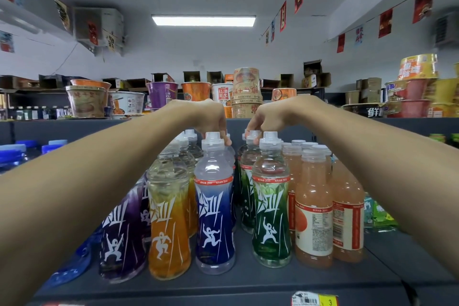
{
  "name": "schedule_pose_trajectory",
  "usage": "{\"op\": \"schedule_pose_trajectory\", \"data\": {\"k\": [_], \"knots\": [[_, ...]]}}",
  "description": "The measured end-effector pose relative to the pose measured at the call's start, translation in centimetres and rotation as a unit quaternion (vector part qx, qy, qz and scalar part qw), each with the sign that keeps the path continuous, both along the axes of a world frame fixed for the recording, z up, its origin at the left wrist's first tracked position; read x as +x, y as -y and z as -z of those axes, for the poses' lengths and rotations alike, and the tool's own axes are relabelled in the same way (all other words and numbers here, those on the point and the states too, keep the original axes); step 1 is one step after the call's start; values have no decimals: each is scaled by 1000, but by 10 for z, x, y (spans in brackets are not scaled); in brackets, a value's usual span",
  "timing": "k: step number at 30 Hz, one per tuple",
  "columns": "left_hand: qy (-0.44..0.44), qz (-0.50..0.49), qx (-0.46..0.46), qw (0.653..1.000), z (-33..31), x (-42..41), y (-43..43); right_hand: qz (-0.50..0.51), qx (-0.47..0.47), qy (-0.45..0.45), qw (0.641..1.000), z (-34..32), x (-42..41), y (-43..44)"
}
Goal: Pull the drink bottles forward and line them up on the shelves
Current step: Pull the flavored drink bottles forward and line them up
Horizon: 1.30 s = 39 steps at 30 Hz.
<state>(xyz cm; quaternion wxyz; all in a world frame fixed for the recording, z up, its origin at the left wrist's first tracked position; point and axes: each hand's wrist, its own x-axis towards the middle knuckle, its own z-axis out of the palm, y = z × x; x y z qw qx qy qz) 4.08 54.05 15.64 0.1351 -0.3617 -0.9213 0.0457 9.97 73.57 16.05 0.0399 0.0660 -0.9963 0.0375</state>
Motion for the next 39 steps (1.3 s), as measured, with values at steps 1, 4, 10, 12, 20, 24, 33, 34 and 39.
{"op": "schedule_pose_trajectory", "data": {"k": [1,4,10,12,20,24,33,34,39], "knots": [[2,1,2,1000,0,1,0,-3,-2,1,1000,0,1,0],[3,5,6,1000,0,1,0,-13,-9,7,1000,1,2,-1],[-1,7,10,1000,3,2,1,-25,4,-5,1000,4,5,-1],[-3,7,5,1000,4,4,2,-26,6,-8,1000,5,7,-1],[-1,-37,117,992,9,27,6,41,-111,-131,984,5,28,-2],[-72,82,284,952,17,46,14,32,-90,-323,941,23,49,12],[-134,98,312,936,71,82,7,6,-63,-343,937,81,69,41],[-143,93,324,931,71,85,7,1,-69,-350,934,81,69,42],[-161,76,362,915,74,92,0,-8,-52,-355,933,79,71,50]]}}
